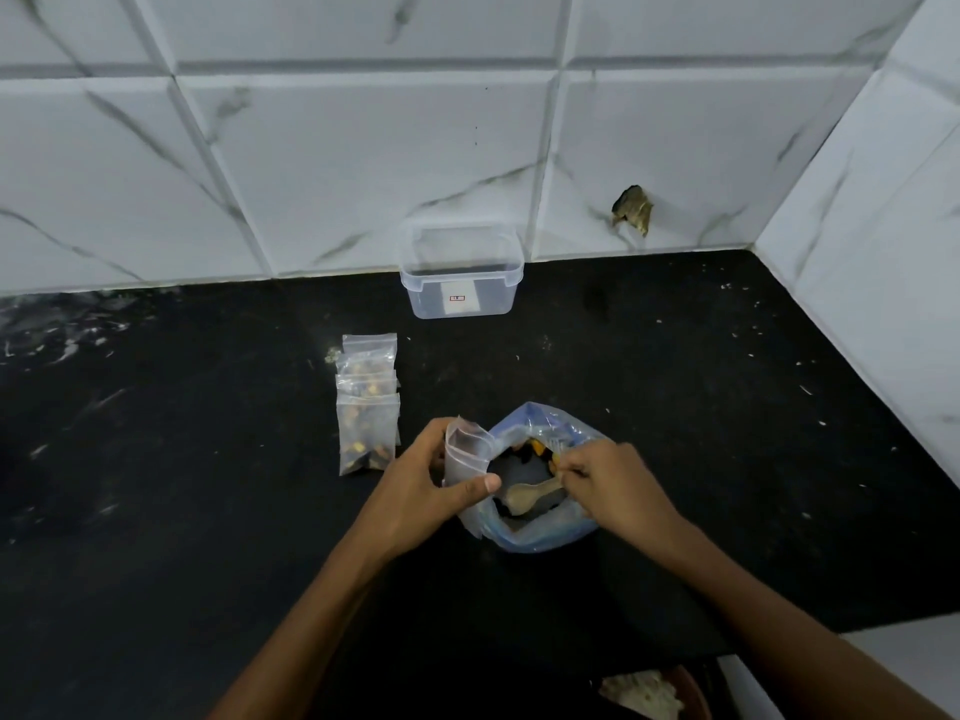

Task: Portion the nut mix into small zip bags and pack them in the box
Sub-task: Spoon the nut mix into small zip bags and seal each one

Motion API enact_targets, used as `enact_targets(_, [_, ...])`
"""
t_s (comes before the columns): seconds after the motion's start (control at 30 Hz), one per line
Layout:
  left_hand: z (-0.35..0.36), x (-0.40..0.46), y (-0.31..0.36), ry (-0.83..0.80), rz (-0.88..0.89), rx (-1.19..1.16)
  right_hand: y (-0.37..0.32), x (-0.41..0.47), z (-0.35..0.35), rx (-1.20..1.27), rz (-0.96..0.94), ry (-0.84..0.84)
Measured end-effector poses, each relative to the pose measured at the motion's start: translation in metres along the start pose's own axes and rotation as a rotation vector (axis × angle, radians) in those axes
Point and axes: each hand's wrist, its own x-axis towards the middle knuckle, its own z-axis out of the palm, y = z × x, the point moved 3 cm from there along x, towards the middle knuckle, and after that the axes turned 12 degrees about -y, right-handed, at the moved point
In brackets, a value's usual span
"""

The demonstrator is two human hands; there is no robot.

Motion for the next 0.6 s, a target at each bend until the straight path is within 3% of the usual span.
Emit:
enact_targets(0.33, [0.006,0.002,-0.004,-0.003,-0.021,-0.039,-0.012,0.028,0.027,0.448,0.114,-0.045])
enact_targets(0.6, [0.007,0.001,-0.005,-0.002,-0.049,-0.045,-0.010,0.030,0.028,0.535,0.108,-0.159])
